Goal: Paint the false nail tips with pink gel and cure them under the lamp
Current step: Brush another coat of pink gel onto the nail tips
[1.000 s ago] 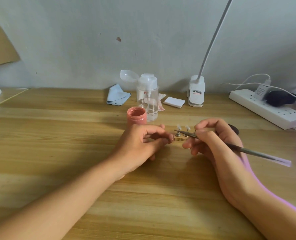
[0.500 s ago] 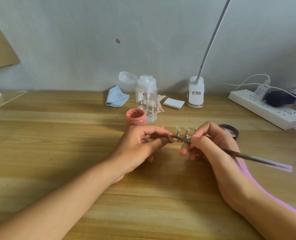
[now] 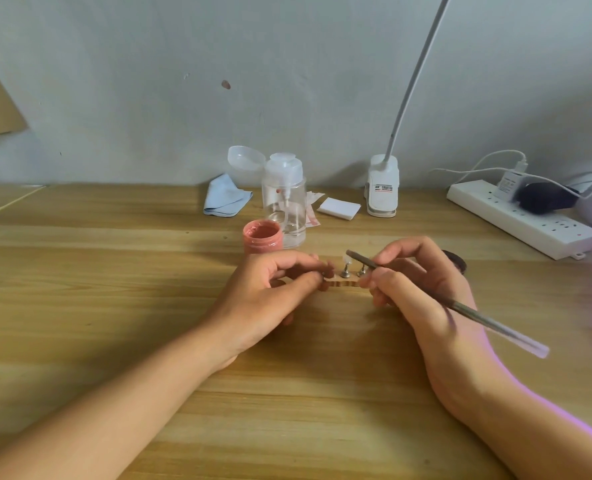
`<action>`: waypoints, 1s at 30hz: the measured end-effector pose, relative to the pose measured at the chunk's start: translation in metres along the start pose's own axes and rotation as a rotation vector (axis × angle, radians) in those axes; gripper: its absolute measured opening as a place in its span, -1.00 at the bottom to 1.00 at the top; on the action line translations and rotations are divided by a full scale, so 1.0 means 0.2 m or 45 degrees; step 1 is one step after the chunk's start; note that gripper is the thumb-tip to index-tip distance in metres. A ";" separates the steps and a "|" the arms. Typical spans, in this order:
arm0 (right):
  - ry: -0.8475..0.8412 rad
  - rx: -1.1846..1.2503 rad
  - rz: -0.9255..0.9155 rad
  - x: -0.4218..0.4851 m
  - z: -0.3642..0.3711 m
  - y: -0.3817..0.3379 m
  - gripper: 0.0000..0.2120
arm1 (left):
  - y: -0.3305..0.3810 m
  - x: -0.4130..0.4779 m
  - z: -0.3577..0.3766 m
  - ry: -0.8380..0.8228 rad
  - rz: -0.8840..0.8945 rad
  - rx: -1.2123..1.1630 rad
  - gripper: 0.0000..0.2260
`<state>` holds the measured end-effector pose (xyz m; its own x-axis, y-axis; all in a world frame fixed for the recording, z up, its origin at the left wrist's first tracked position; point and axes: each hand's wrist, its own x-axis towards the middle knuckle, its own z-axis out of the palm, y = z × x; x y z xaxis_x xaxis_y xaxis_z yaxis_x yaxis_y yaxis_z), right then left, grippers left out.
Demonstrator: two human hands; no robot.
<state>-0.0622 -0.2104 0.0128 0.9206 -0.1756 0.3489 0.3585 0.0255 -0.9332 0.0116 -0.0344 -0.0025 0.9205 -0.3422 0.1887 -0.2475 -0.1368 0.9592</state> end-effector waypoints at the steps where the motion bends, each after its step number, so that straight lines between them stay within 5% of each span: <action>1: 0.023 0.006 0.025 0.00 0.00 0.00 -0.93 | 0.00 0.00 0.00 0.004 -0.005 -0.002 -0.84; 30: 0.071 -0.056 0.113 0.01 0.01 0.00 -0.90 | 0.03 -0.02 0.00 -0.021 -0.036 0.018 -0.85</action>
<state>-0.0605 -0.2086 0.0142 0.9379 -0.2293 0.2603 0.2675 0.0003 -0.9636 0.0063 -0.0346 0.0029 0.9222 -0.3530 0.1582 -0.2259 -0.1596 0.9610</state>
